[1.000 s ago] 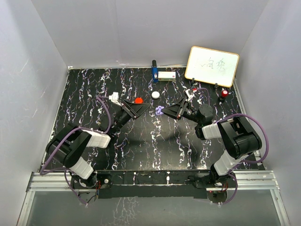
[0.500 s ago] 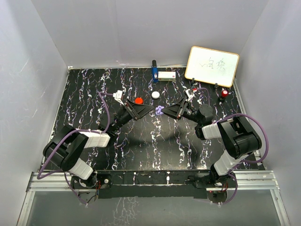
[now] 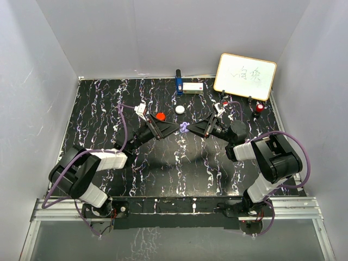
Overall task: Insert the wireless bluetooth earbuds into the charging case
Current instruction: Adjust the earbud with the charging case.
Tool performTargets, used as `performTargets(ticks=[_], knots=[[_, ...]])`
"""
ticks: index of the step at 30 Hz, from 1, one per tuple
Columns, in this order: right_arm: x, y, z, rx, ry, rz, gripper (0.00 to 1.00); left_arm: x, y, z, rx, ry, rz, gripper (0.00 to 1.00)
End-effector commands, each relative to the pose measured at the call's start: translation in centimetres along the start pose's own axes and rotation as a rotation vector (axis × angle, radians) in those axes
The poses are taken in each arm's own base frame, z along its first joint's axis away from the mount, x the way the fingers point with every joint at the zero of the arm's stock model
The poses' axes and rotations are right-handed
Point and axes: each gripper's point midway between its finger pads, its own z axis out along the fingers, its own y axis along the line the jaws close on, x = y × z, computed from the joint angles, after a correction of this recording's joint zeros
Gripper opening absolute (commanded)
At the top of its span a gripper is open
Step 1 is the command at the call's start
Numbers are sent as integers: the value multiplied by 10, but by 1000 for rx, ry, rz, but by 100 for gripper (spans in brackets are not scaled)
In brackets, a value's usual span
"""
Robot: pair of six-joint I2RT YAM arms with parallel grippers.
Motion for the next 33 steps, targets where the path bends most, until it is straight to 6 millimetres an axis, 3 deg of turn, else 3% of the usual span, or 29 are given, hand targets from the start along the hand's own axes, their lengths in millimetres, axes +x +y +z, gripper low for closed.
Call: performTargets(ticks=[1,13,33], knots=[[-6,10,3,-44,-18,-50,0,-3,-30,3,71,26,46,99],[-8,10,5,-48,-15,-49,0,6,-34,6,80,65,40,99],[-7,12,4,-53,-13,-52,0,7,-19,12,33,66,58,99]])
